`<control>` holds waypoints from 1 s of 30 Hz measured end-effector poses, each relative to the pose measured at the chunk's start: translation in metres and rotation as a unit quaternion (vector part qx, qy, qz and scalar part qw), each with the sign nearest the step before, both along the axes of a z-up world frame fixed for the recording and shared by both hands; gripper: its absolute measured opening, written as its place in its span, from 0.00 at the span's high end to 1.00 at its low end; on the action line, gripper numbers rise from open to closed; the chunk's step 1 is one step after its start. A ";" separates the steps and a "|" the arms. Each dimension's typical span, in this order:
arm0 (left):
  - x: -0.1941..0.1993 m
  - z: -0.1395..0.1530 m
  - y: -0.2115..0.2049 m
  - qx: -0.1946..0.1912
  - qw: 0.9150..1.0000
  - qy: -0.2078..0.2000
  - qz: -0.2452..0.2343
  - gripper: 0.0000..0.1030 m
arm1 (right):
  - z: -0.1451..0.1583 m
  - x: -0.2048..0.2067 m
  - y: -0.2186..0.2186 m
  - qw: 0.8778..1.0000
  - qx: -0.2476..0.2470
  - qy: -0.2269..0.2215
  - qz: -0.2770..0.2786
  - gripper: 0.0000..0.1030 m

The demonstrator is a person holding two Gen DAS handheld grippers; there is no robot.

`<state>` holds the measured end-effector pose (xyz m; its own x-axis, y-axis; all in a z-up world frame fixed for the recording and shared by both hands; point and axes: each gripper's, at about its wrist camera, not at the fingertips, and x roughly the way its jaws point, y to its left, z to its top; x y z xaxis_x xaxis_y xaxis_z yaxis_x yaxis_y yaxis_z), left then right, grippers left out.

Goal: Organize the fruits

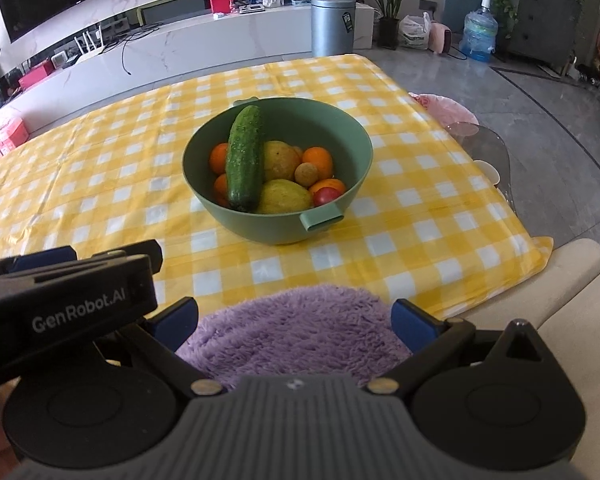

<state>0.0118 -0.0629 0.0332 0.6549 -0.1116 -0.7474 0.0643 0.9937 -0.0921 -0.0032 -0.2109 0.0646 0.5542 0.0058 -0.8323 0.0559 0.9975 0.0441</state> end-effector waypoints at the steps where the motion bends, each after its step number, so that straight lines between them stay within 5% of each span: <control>1: 0.000 0.000 0.000 0.000 1.000 0.000 0.001 0.19 | -0.001 0.000 0.000 1.000 0.002 0.001 -0.002 0.04; 30: 0.000 -0.001 0.000 0.006 1.000 0.002 -0.001 0.20 | -0.004 0.001 0.004 1.000 -0.008 0.003 -0.006 0.04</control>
